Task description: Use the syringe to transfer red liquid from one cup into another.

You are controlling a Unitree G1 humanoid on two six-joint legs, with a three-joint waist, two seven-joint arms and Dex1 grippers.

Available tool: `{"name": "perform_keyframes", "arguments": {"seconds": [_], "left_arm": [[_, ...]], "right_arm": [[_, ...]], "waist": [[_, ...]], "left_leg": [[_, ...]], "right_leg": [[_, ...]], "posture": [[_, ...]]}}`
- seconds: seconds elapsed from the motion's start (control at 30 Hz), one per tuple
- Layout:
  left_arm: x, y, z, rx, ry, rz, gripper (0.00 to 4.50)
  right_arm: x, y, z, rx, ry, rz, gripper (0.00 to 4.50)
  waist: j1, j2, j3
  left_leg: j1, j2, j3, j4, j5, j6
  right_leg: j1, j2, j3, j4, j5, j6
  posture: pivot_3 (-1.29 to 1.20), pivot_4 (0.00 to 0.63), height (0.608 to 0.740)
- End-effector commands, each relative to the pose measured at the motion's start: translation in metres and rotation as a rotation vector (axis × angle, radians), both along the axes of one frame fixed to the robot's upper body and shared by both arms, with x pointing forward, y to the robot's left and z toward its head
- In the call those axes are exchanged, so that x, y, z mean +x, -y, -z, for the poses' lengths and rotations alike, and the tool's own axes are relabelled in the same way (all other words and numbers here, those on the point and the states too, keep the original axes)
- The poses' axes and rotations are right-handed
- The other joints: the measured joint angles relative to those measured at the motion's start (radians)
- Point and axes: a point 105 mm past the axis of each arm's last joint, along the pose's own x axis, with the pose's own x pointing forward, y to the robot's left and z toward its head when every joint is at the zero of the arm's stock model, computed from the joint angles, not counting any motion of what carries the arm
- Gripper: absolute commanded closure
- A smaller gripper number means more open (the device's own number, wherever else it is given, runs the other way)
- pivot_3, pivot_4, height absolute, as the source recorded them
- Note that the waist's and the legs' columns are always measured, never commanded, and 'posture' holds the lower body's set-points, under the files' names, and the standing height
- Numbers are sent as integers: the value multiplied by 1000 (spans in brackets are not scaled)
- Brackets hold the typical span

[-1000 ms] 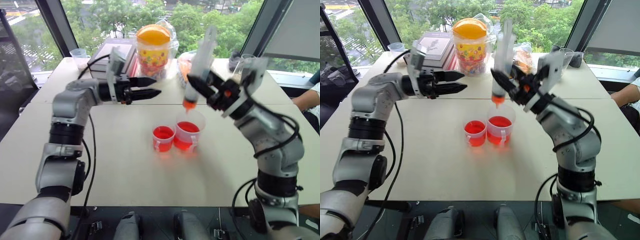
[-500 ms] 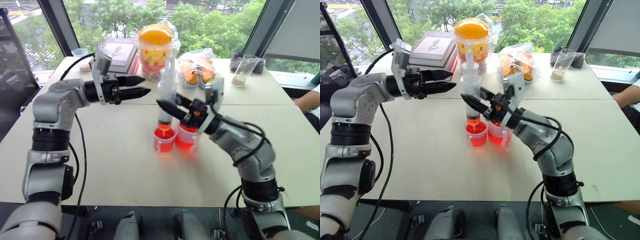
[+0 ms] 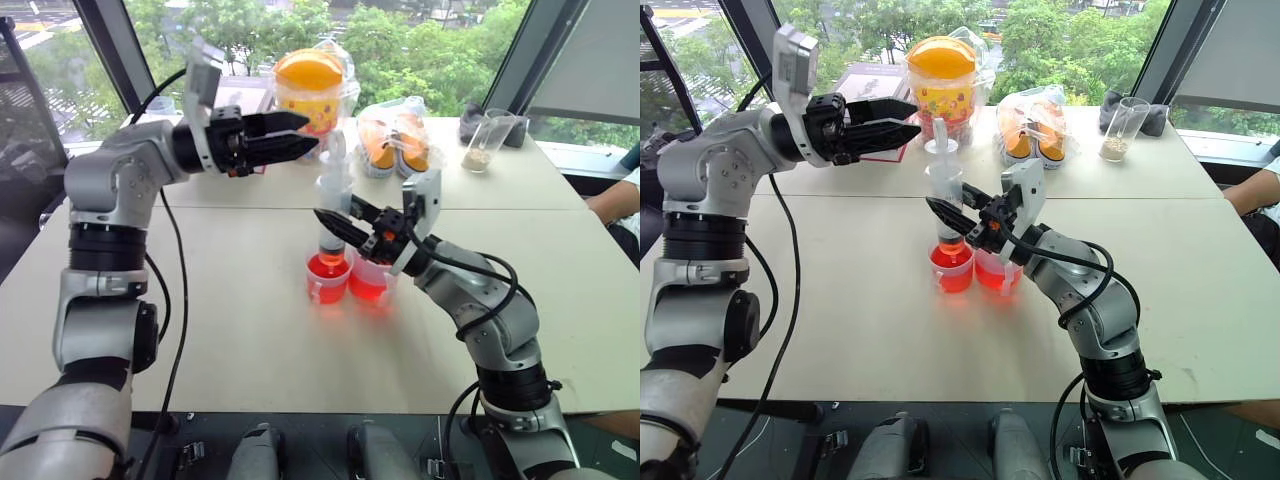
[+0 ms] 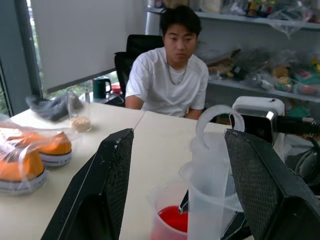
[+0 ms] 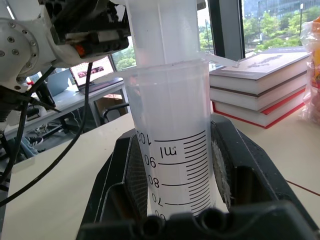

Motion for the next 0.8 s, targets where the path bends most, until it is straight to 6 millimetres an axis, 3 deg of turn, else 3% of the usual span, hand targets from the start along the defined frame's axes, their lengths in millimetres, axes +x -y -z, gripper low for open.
{"name": "perform_keyframes", "arguments": {"seconds": [0.03,0.33,0.53,0.8], "left_arm": [[-1,7,-8,23,67,14,1549],[2,34,5,55,69,79,1549],[-2,43,9,76,75,124,4458],[-7,41,29,178,77,160,4458]], "right_arm": [[-4,-1,-8,12,51,-8,3095],[-7,-4,-13,11,65,-20,3095],[-10,-6,-20,20,79,-27,3095],[-10,-2,-44,46,138,-8,3095]], "waist": [[-1,0,0],[0,0,0],[-2,0,0],[-2,0,0]], "left_leg": [[0,0,0,0,0,0],[0,0,0,0,0,0],[0,0,0,0,0,0],[0,0,0,0,0,0]], "right_leg": [[0,0,0,0,0,0],[0,0,0,0,0,0],[0,0,0,0,0,0],[0,0,0,0,0,0]], "posture": [[0,150,740],[0,150,740],[0,150,740],[0,150,740]]}}
